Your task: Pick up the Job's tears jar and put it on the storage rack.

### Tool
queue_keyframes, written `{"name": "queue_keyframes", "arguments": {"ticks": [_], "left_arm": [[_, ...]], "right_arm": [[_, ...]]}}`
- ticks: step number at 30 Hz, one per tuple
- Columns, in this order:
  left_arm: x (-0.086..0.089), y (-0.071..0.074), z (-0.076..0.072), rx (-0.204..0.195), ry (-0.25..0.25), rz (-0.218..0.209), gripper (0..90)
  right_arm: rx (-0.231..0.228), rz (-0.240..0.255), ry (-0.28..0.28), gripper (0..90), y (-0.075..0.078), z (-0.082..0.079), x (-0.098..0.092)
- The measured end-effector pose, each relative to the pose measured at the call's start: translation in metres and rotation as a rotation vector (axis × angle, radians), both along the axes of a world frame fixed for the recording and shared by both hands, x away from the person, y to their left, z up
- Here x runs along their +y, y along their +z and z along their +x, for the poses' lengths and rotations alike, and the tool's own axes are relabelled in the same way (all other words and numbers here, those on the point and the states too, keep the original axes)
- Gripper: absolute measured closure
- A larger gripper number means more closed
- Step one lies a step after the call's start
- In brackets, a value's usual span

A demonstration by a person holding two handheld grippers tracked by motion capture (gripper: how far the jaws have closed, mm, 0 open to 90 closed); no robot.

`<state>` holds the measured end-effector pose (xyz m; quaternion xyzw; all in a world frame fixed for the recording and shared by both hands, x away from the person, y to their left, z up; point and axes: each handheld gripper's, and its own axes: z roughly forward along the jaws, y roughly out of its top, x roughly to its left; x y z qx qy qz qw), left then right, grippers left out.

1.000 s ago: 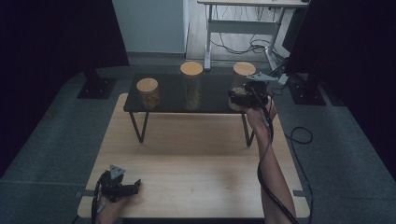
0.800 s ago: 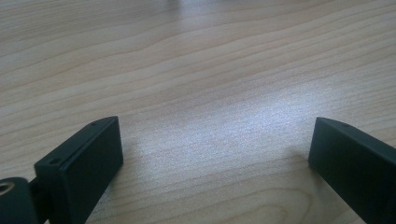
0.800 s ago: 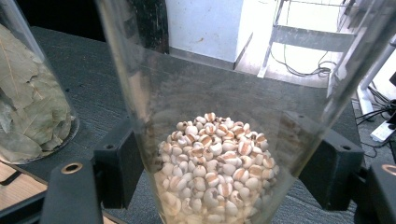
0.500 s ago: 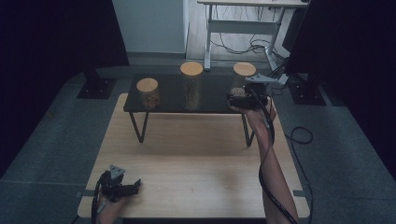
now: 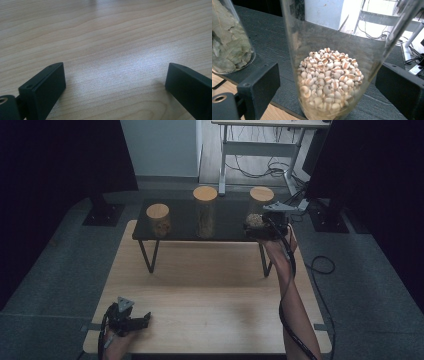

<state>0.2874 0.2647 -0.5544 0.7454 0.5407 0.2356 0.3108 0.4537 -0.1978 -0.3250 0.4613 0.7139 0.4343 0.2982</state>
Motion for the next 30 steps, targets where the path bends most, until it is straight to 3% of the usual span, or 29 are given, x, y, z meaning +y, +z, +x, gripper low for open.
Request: {"name": "queue_keyframes", "arguments": {"ticks": [16, 30], "left_arm": [[0.0, 0.0, 0.0, 0.0, 0.0, 0.0, 2.6], [0.0, 0.0, 0.0, 0.0, -0.001, 0.0, 2.6]], "right_arm": [[-0.029, 0.01, -0.008, 3.9, 0.001, -0.01, -0.007], [-0.046, -0.015, -0.005, 4.0, 0.007, -0.023, -0.007]]}}
